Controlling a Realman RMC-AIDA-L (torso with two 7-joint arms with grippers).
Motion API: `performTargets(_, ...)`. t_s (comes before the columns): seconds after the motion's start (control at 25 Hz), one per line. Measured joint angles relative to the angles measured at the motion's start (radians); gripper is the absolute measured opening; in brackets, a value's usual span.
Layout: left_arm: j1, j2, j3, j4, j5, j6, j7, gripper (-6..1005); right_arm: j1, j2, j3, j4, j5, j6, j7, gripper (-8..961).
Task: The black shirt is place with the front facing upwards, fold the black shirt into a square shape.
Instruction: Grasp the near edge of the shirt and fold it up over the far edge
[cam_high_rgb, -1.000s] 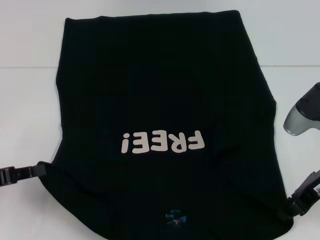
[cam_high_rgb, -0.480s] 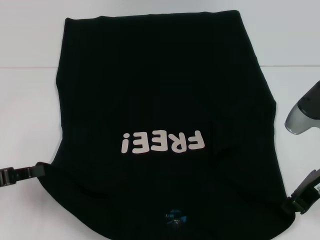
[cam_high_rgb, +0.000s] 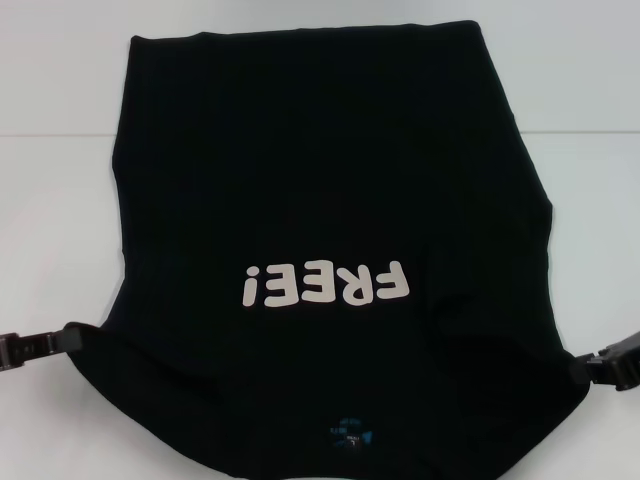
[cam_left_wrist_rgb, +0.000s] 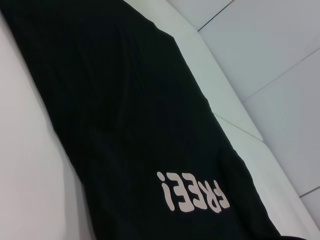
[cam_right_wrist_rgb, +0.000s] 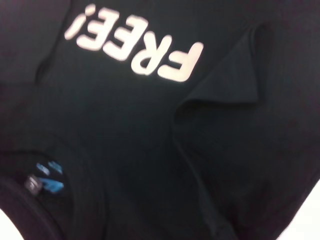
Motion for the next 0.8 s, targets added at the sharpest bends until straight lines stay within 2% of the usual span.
performTargets(0.4,0.020,0.010,-0.024,0.009,-0.004,0.045,-0.001,6,-0.172,0.005,0.022,-0.009,0.206,0.023,-0.081,20)
performTargets(0.64,0.052,0.010,-0.057,0.014,-0.004,0.066,0.002,6,-0.228,0.007,0.027,0.013,0.226,0.046,-0.117,20)
performTargets(0.8,0.078,0.004,-0.071,0.014,-0.004,0.069,0.003,6,-0.253,0.007,0.073,0.033,0.238,0.053,-0.155,21)
